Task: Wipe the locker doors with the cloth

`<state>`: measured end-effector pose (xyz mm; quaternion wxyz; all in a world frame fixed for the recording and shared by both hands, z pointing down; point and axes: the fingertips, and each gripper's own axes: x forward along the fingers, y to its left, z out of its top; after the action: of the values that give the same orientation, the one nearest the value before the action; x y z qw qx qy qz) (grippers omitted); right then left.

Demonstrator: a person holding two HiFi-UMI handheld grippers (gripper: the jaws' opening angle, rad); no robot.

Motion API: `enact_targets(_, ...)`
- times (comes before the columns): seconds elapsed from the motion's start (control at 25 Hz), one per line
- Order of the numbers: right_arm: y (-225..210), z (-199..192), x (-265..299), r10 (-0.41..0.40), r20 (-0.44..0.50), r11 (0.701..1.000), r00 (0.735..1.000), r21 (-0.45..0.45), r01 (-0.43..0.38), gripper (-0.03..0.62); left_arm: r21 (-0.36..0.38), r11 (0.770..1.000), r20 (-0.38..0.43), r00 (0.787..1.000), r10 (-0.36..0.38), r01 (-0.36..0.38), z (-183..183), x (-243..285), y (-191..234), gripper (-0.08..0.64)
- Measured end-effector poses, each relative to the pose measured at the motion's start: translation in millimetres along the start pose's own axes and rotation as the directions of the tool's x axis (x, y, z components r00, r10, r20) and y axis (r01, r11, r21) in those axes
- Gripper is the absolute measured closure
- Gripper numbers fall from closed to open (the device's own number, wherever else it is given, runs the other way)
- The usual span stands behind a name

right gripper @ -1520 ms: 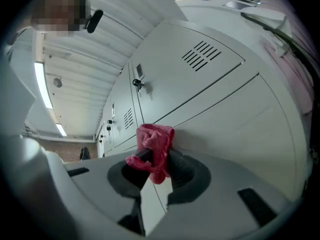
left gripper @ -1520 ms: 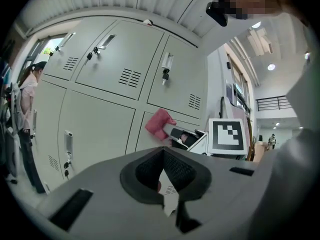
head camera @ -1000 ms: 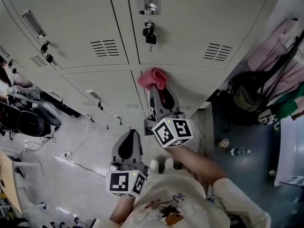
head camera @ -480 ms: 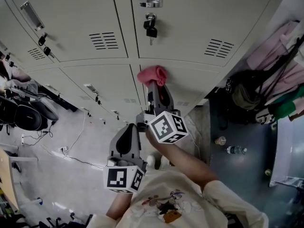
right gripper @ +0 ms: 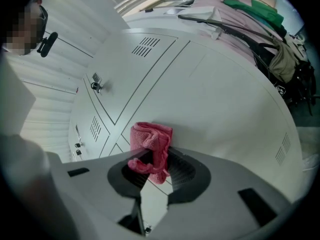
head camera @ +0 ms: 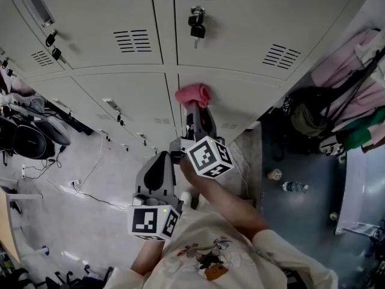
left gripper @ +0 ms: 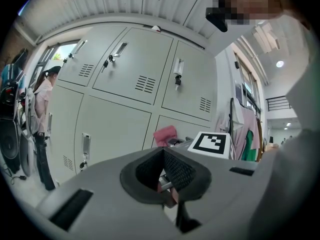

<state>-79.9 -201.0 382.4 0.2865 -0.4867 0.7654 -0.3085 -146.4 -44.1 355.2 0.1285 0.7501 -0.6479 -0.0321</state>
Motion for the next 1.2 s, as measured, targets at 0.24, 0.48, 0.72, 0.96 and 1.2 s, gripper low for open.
enact_targets(0.24, -20, -16, -4, -0.046, -0.034, 0.999, 0.998, -0.009, 0.046, 0.509, 0.026, 0.999, -0.01, 1.0, 0.023, -0.023, -10, 3, 4, 0.554)
enact_targets(0.48, -34, -29, -6, -0.072, -0.043, 0.997, 0.996, -0.016, 0.072, 0.509, 0.045, 0.999, -0.023, 0.999, 0.024, -0.023, -22, 12, 4, 0.554)
enact_targets(0.72, -42, -37, -7, -0.077, -0.048, 0.997, 0.996, -0.035, 0.076, 0.509, 0.036, 0.999, -0.038, 0.999, 0.017, -0.016, -28, 14, 5, 0.554)
enact_targets(0.96, -45, -42, -9, -0.084, -0.059, 0.996, 0.995, -0.046, 0.081, 0.509, 0.029, 1.0, -0.042, 0.999, 0.0, 0.001, -29, 14, 3, 0.554)
enact_targets(1.2, -51, -48, -13, -0.093, -0.079, 0.994, 0.992, -0.071, 0.087, 0.509, 0.025, 1.0, -0.045, 0.999, -0.011, 0.012, -29, 15, -2, 0.555)
